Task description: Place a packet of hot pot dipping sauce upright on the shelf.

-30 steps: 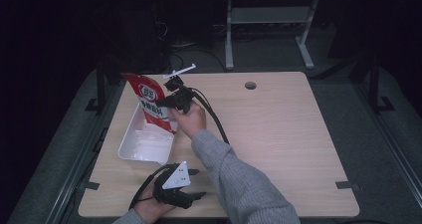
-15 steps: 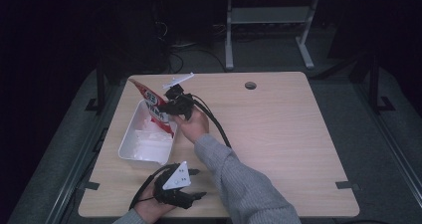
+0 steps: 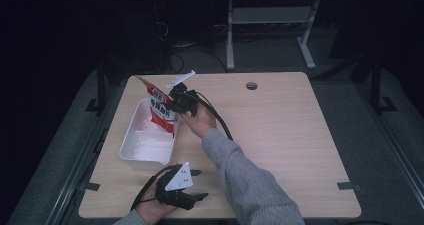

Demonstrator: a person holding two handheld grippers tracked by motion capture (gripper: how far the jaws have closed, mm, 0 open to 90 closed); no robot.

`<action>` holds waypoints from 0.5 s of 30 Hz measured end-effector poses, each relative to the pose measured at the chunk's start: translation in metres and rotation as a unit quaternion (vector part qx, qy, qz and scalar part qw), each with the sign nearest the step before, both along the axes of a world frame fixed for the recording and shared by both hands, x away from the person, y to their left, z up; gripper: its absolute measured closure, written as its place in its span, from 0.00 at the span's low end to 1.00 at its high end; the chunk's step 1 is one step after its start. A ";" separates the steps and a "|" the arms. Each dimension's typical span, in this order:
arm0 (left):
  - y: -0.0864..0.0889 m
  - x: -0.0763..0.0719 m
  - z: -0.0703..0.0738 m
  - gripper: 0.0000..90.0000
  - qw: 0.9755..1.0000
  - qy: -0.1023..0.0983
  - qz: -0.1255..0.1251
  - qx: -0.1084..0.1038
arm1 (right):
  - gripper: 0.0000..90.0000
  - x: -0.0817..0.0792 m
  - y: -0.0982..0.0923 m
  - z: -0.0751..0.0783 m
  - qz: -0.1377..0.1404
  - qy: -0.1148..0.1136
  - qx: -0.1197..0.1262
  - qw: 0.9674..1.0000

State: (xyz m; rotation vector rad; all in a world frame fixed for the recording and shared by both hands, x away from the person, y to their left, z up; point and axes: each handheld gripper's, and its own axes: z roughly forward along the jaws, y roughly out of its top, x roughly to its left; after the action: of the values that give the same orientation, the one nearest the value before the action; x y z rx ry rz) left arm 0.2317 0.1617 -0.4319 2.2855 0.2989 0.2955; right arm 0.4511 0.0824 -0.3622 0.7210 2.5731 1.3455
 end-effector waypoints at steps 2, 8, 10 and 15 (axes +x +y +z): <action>0.000 0.000 0.000 0.35 1.000 0.000 0.001 0.000 | 0.99 0.001 0.002 0.004 0.012 -0.007 -0.004 1.000; 0.002 0.001 0.000 0.35 1.000 0.001 0.002 -0.002 | 0.99 0.006 0.004 0.003 0.037 0.007 0.019 0.999; 0.002 0.001 0.000 0.35 1.000 0.001 0.003 -0.001 | 0.99 0.010 -0.001 0.002 0.027 0.023 0.024 0.999; 0.001 0.001 0.000 0.35 1.000 0.001 0.004 -0.001 | 0.99 0.013 -0.007 -0.001 0.019 0.053 0.015 0.998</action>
State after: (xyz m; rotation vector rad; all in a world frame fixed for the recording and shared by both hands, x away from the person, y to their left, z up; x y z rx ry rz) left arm 0.2332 0.1631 -0.4320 2.2837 0.3092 0.2967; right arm 0.4645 0.0751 -0.3627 0.7709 2.6658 1.3973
